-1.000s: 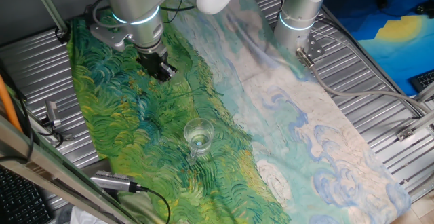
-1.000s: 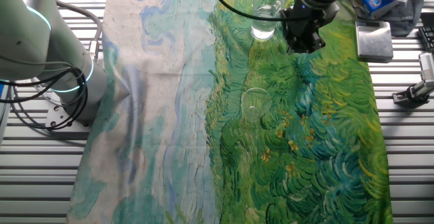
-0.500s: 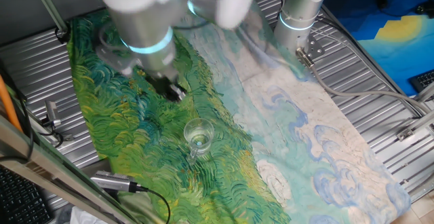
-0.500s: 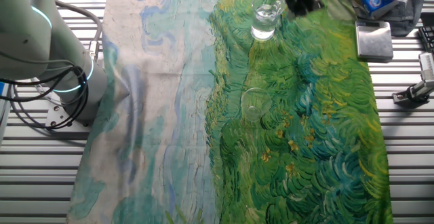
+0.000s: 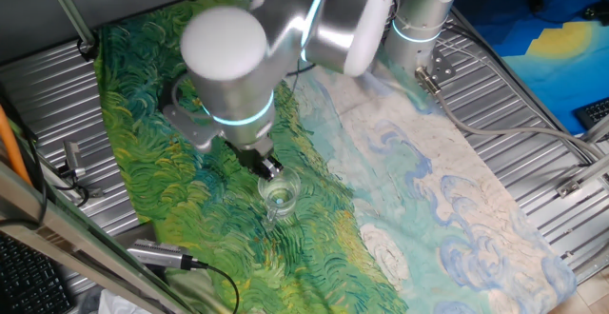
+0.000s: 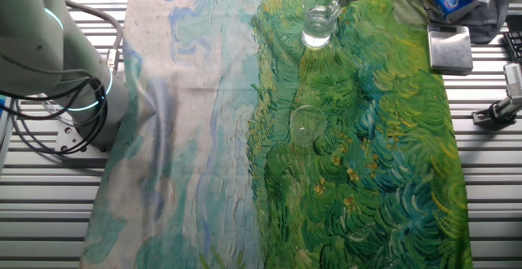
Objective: Pour the water from one cup into another empty cup
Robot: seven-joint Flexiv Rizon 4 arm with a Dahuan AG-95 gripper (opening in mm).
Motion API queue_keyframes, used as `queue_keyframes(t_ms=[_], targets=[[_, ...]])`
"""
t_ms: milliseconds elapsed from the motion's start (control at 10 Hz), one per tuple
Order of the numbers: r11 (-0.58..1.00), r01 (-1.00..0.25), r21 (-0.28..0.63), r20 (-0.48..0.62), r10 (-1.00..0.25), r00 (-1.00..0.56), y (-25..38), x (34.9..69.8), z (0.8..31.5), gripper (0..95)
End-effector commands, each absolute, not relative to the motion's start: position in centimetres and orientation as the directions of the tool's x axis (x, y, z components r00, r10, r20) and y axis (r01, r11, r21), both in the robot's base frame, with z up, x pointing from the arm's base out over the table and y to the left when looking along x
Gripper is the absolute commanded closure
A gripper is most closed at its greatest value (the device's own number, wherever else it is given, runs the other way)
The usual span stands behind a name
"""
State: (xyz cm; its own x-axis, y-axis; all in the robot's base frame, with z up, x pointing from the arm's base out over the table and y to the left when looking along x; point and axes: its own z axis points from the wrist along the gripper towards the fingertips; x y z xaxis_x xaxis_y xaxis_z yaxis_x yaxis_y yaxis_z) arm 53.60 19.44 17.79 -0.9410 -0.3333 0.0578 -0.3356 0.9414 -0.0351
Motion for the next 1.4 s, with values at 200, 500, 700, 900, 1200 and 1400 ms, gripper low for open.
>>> queue_keyframes(t_ms=[200, 500, 700, 900, 1200, 1400], targets=[[0.942, -0.333, -0.037, 0.056, -0.331, -0.942, 19.26, 53.34, 17.85, 95.0], [0.923, -0.384, -0.028, 0.058, -0.382, -0.922, 19.21, 53.34, 17.85, 95.0], [0.892, -0.452, -0.018, 0.051, -0.450, -0.891, 19.21, 53.34, 17.85, 95.0], [0.883, -0.469, -0.017, 0.043, -0.468, -0.883, 19.21, 53.34, 17.85, 95.0], [0.877, -0.481, 0.010, 0.022, -0.481, -0.876, 19.21, 53.34, 17.85, 95.0], [0.874, -0.487, 0.012, 0.023, -0.487, -0.873, 19.21, 53.34, 17.85, 95.0]])
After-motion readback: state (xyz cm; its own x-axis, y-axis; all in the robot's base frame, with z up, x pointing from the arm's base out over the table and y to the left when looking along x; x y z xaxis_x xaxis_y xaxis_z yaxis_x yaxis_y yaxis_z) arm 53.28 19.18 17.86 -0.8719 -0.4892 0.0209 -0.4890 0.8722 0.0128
